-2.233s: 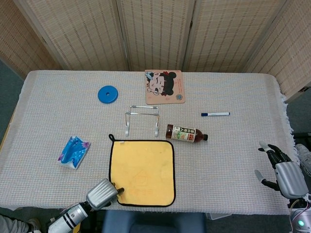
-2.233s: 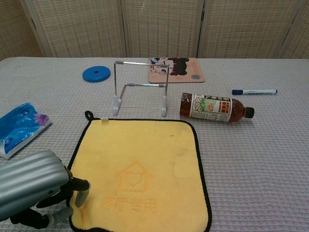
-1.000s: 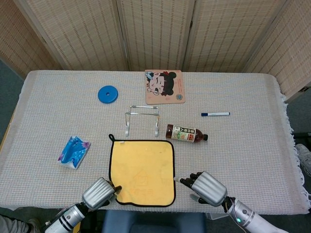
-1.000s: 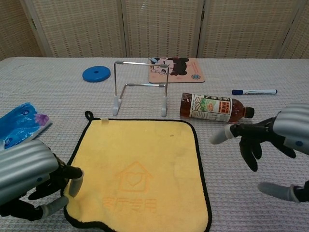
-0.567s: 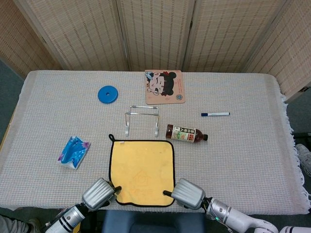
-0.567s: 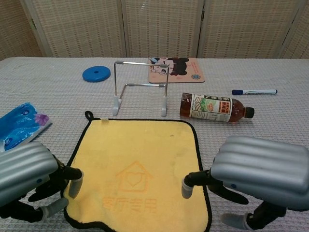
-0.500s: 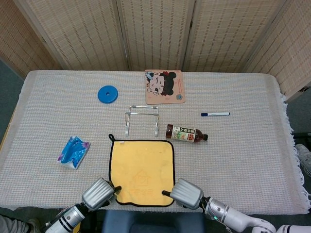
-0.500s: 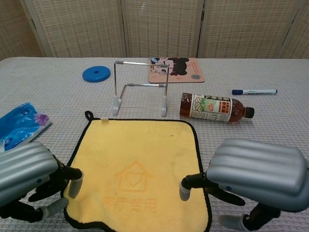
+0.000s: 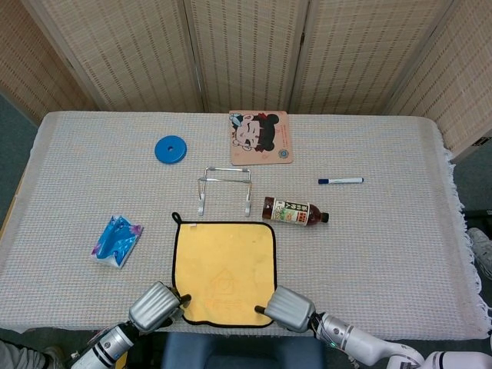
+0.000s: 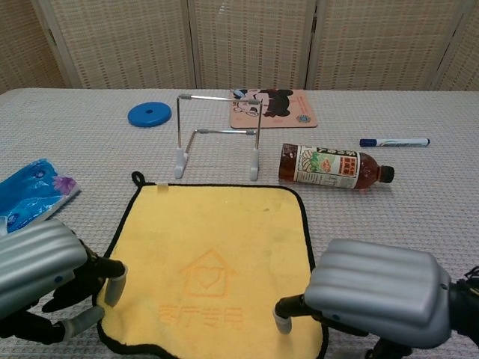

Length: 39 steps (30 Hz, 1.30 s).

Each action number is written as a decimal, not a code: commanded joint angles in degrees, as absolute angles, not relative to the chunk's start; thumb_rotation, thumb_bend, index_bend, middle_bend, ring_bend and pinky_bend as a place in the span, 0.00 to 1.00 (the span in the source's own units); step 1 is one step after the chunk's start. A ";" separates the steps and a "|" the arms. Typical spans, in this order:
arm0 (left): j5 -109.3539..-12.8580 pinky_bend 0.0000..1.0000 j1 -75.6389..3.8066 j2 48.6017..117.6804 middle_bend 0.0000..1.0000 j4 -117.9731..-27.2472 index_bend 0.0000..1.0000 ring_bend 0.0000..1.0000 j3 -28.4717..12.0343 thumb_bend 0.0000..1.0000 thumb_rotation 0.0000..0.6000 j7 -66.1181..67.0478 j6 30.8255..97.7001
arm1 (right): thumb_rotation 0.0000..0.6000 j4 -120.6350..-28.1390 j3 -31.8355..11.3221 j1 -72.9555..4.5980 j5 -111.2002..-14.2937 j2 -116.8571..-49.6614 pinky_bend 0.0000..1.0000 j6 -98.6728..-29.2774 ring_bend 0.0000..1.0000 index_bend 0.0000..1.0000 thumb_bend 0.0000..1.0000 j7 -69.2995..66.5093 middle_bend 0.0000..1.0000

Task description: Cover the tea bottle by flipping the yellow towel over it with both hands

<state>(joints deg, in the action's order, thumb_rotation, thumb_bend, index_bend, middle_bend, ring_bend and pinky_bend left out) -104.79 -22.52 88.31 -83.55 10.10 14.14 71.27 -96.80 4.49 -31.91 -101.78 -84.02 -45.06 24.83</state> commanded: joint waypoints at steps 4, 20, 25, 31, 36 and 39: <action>-104.79 0.95 -22.51 88.42 0.92 -83.39 0.62 0.75 10.07 0.55 1.00 14.03 71.27 | 1.00 -95.42 4.94 -31.96 -101.11 -85.60 1.00 -45.88 0.80 0.35 0.32 26.08 0.81; -104.92 0.95 -22.32 88.40 0.92 -82.95 0.62 0.75 9.96 0.55 1.00 13.64 71.90 | 1.00 -90.94 5.12 -33.32 -100.46 -90.20 1.00 -48.20 0.82 0.48 0.41 25.67 0.83; -105.09 0.95 -22.26 87.98 0.91 -83.01 0.62 0.75 9.71 0.55 1.00 13.26 72.68 | 1.00 -89.24 4.89 -33.49 -101.00 -91.62 1.00 -50.52 0.84 0.59 0.47 24.03 0.85; -105.61 0.95 -22.64 86.73 0.92 -84.29 0.63 0.75 8.57 0.55 1.00 9.99 75.10 | 1.00 -88.85 4.12 -33.47 -101.64 -91.94 1.00 -54.37 0.85 0.70 0.51 21.32 0.87; -105.71 0.95 -24.08 84.07 0.92 -87.30 0.63 0.75 5.94 0.55 1.00 6.99 77.17 | 1.00 -90.49 2.25 -33.28 -101.66 -90.69 1.00 -58.35 0.85 0.71 0.52 19.88 0.87; -105.08 0.95 -25.53 81.66 0.92 -89.98 0.63 0.75 3.49 0.55 1.00 5.31 77.71 | 1.00 -91.95 0.50 -33.10 -101.55 -89.45 1.00 -61.24 0.85 0.72 0.52 19.20 0.88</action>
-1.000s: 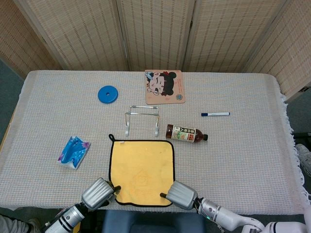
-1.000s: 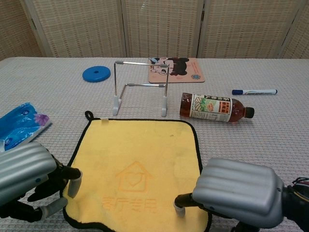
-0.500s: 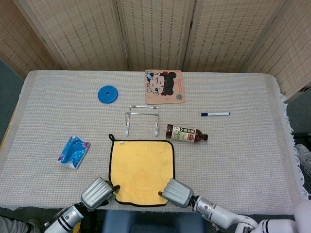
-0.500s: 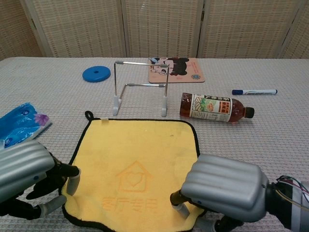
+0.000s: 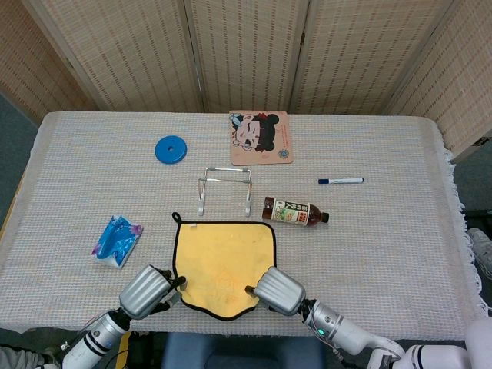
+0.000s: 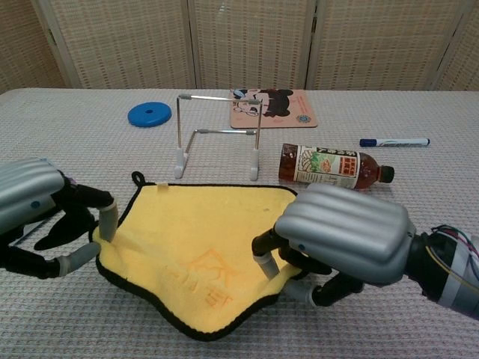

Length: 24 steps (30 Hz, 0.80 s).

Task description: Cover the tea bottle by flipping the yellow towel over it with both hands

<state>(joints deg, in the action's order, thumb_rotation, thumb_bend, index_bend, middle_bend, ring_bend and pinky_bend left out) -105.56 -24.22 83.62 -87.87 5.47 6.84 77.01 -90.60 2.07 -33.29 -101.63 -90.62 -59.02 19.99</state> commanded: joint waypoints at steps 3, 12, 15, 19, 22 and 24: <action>-103.74 0.95 -27.17 79.05 0.92 -92.76 0.63 0.75 0.67 0.55 1.00 3.31 77.67 | 1.00 -93.65 -1.80 -32.98 -100.78 -87.86 1.00 -63.81 0.86 0.72 0.52 18.66 0.88; -95.18 0.95 -31.70 72.55 0.92 -98.16 0.63 0.75 -8.18 0.55 1.00 -3.05 74.54 | 1.00 -97.79 -10.41 -34.09 -94.38 -83.19 1.00 -66.95 0.86 0.73 0.52 17.90 0.88; -91.37 0.95 -33.19 70.72 0.92 -100.04 0.63 0.75 -10.68 0.55 1.00 -5.35 72.21 | 1.00 -97.99 -13.18 -34.92 -91.95 -82.53 1.00 -67.19 0.86 0.73 0.52 18.70 0.88; -86.77 0.95 -35.37 69.03 0.92 -100.77 0.63 0.75 -13.85 0.55 1.00 -4.12 69.23 | 1.00 -97.43 -16.46 -36.21 -88.60 -82.12 1.00 -67.15 0.86 0.73 0.52 19.93 0.88; -82.44 0.94 -36.86 68.79 0.92 -100.91 0.63 0.75 -16.38 0.55 1.00 -3.65 67.50 | 1.00 -96.45 -18.22 -37.37 -86.23 -82.23 1.00 -66.65 0.86 0.73 0.52 20.40 0.88; -79.27 0.94 -38.01 68.52 0.92 -100.86 0.63 0.75 -17.87 0.55 1.00 -3.38 65.76 | 1.00 -95.49 -19.16 -38.26 -84.88 -82.53 1.00 -66.30 0.86 0.73 0.52 20.88 0.88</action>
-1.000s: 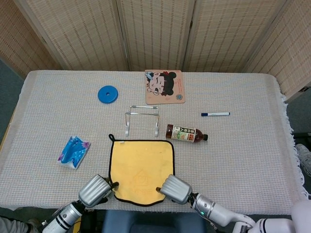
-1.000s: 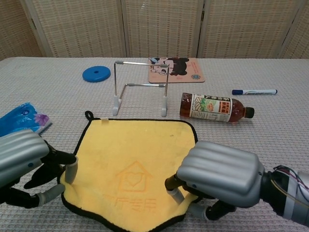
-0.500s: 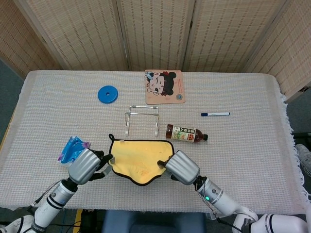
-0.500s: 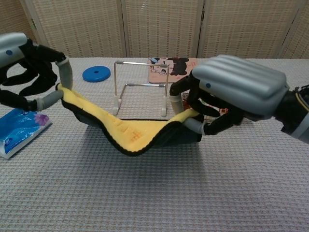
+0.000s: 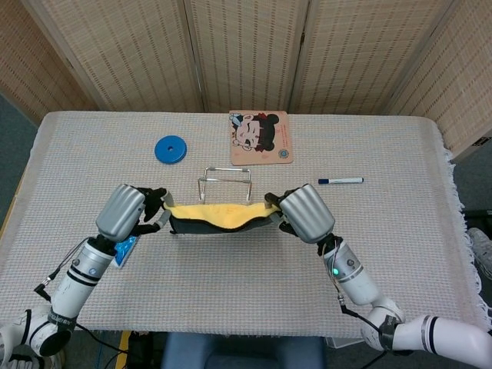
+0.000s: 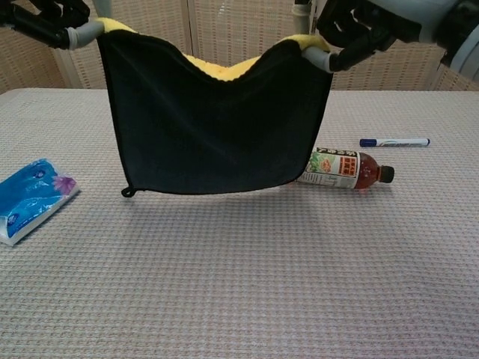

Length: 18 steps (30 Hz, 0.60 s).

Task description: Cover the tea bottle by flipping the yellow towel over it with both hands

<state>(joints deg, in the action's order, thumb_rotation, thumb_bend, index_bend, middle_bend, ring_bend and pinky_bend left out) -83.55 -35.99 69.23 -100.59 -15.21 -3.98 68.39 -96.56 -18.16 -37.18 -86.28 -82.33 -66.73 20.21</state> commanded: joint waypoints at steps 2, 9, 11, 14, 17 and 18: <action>-76.41 0.94 -39.16 68.66 0.92 -100.48 0.63 0.75 -19.33 0.55 1.00 -3.19 64.47 | 1.00 -94.46 -19.94 -39.11 -83.65 -82.99 1.00 -66.11 0.86 0.73 0.52 21.54 0.89; -67.44 0.94 -43.03 69.22 0.92 -98.47 0.62 0.75 -22.86 0.55 1.00 -1.93 59.88 | 1.00 -90.36 -22.22 -41.75 -79.06 -84.46 1.00 -65.24 0.86 0.73 0.52 22.68 0.89; -64.54 0.94 -44.33 69.16 0.92 -97.83 0.62 0.74 -23.50 0.55 1.00 -0.25 58.34 | 1.00 -88.98 -22.65 -42.54 -77.73 -84.92 1.00 -64.85 0.86 0.73 0.52 23.10 0.89; -60.17 0.94 -46.29 69.65 0.92 -96.58 0.62 0.74 -24.65 0.55 1.00 1.75 56.83 | 1.00 -86.86 -23.51 -43.87 -75.05 -85.66 1.00 -63.73 0.86 0.73 0.52 23.46 0.89; -55.98 0.94 -48.42 70.55 0.92 -94.32 0.62 0.74 -25.39 0.55 1.00 3.90 55.36 | 1.00 -84.36 -24.23 -45.55 -72.82 -86.46 1.00 -62.43 0.86 0.73 0.52 24.05 0.89; -54.73 0.94 -49.06 70.83 0.92 -93.60 0.62 0.74 -25.55 0.55 1.00 4.49 54.88 | 1.00 -83.52 -24.33 -46.09 -72.35 -86.78 1.00 -62.09 0.86 0.73 0.52 24.25 0.89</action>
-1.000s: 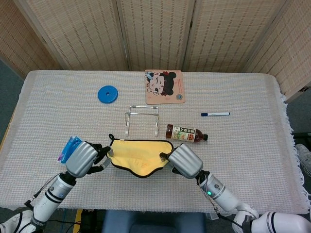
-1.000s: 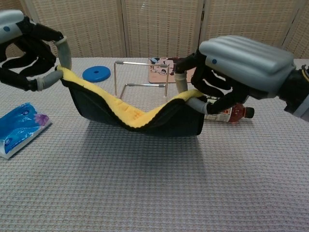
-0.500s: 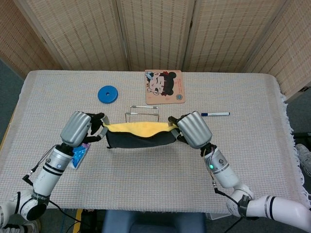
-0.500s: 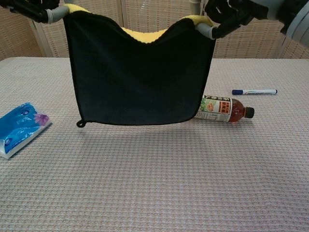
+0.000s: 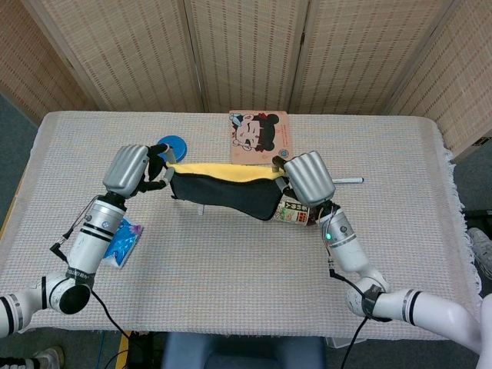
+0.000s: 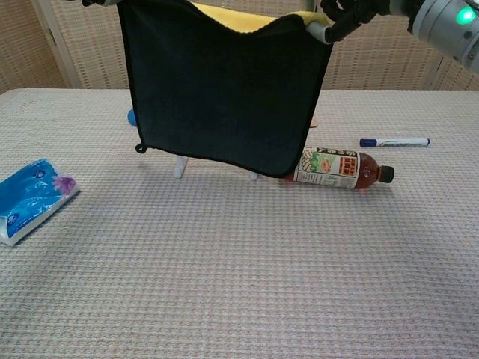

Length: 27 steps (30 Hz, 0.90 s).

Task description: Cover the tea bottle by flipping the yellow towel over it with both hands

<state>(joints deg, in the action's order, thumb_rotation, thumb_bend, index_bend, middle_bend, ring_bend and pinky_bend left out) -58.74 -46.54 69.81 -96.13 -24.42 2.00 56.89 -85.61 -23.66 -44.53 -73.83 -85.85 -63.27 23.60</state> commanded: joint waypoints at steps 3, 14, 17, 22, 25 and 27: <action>-50.52 0.94 -51.19 71.75 0.92 -90.92 0.62 0.74 -25.84 0.55 1.00 6.54 53.18 | 1.00 -80.51 -24.34 -47.97 -71.05 -88.00 1.00 -60.74 0.86 0.73 0.52 24.97 0.89; -37.66 0.94 -57.58 75.63 0.92 -79.60 0.62 0.74 -25.88 0.55 1.00 12.45 49.52 | 1.00 -68.55 -24.50 -54.68 -68.00 -93.53 1.00 -57.35 0.86 0.73 0.52 25.33 0.89; -35.05 0.94 -58.43 76.15 0.92 -77.83 0.62 0.74 -26.01 0.55 1.00 12.82 48.68 | 1.00 -65.62 -24.38 -56.19 -67.63 -94.91 1.00 -56.68 0.86 0.73 0.51 25.08 0.89; -33.03 0.94 -59.70 77.10 0.92 -75.23 0.61 0.73 -25.45 0.55 1.00 13.76 47.57 | 1.00 -61.60 -23.68 -58.01 -67.37 -96.74 1.00 -55.84 0.86 0.73 0.49 25.12 0.88; -32.43 0.93 -60.36 77.70 0.91 -74.01 0.60 0.73 -25.03 0.55 1.00 14.25 47.12 | 1.00 -59.42 -23.42 -58.80 -66.68 -97.75 1.00 -55.49 0.86 0.73 0.47 25.72 0.88; -31.95 0.93 -60.83 78.09 0.91 -73.26 0.60 0.72 -24.73 0.55 1.00 14.70 46.80 | 1.00 -58.13 -23.25 -59.28 -66.23 -98.27 1.00 -55.30 0.86 0.73 0.46 26.36 0.88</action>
<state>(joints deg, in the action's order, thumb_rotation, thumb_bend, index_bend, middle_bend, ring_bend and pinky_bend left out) -32.17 -60.60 77.89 -73.51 -24.91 14.48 46.99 -58.80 -23.45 -58.83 -66.61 -97.80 -55.53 25.92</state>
